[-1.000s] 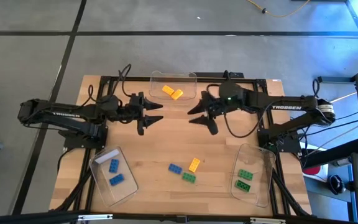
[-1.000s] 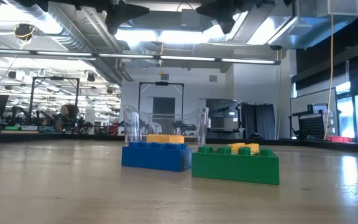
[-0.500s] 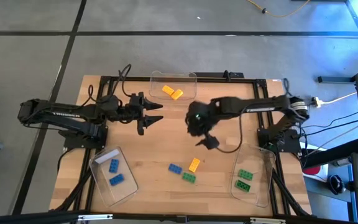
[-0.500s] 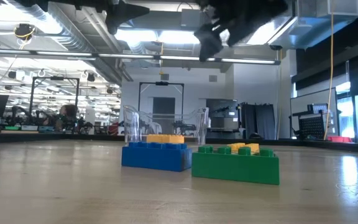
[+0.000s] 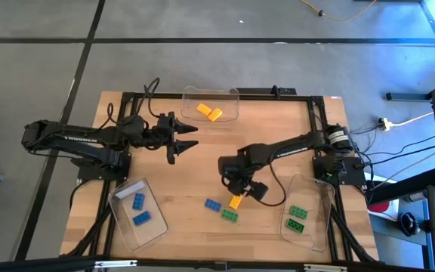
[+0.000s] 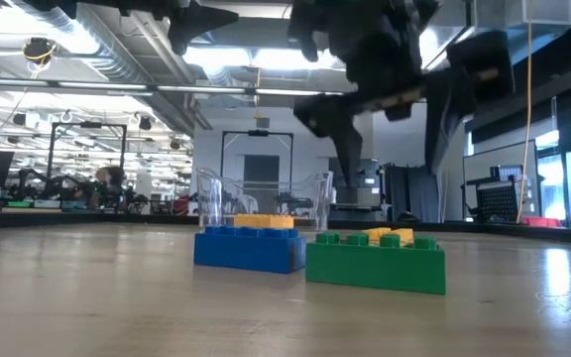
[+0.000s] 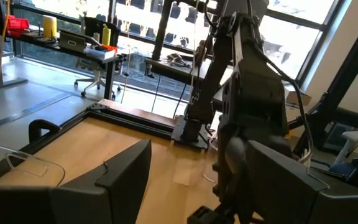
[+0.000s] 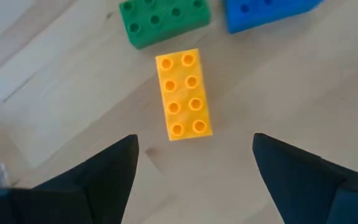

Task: Sort & place blocks by color
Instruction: Put the yellow game piece into the top transparent bin, then put the blue game piece into the bottom left transparent bin

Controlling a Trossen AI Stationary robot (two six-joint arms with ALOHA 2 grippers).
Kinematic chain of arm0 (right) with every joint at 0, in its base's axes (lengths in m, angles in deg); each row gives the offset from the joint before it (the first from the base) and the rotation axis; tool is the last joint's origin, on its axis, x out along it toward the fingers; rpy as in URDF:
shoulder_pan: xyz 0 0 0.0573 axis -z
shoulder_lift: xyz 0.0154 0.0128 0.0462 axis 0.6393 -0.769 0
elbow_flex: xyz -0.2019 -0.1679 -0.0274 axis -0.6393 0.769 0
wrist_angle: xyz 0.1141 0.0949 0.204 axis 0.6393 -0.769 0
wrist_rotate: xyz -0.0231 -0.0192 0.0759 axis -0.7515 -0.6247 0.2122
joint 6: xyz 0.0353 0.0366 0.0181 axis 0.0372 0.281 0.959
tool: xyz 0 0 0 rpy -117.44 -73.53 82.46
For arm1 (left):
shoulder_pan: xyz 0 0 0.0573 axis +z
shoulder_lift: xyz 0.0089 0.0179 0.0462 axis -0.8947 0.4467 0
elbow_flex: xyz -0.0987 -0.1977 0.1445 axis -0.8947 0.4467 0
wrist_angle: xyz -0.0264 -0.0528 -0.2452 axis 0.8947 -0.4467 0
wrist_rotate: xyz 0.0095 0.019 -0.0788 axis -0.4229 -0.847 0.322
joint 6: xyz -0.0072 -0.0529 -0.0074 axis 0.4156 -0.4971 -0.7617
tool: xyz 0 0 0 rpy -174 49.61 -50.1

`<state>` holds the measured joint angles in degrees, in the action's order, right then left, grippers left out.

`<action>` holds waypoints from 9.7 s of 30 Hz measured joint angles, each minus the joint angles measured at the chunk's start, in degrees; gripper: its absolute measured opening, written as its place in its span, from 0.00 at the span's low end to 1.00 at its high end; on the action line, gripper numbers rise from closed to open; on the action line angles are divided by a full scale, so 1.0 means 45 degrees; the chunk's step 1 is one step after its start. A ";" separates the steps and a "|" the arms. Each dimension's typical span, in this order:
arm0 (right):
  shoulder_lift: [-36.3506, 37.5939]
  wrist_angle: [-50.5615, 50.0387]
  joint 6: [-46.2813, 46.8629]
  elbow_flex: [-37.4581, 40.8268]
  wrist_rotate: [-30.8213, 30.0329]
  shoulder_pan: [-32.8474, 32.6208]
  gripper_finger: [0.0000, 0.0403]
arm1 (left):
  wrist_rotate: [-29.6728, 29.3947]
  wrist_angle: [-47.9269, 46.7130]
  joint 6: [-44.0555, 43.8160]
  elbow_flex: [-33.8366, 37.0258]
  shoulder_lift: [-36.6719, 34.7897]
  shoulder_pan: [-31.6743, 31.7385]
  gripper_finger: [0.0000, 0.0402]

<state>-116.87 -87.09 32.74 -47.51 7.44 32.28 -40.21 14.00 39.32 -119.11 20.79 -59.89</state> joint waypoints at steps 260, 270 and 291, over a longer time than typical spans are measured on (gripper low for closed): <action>1.0020 1.6373 1.1526 0.8354 -0.3206 0.4714 0.80 | -0.0085 -0.6245 0.2303 -0.5598 1.2301 -0.5406 0.63; 1.0020 1.6368 1.1526 0.8359 -0.3206 0.4714 0.80 | 0.0062 -0.6790 0.1075 -0.5586 1.1992 -0.5054 0.41; 0.9933 1.4612 1.2703 0.8369 -0.2895 0.4641 0.80 | 0.0010 -0.5610 -0.0177 -0.0304 0.1450 0.0212 0.32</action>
<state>-72.17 -21.34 89.90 -9.85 -5.59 53.17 -40.17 -11.24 38.52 -120.48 27.32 -58.94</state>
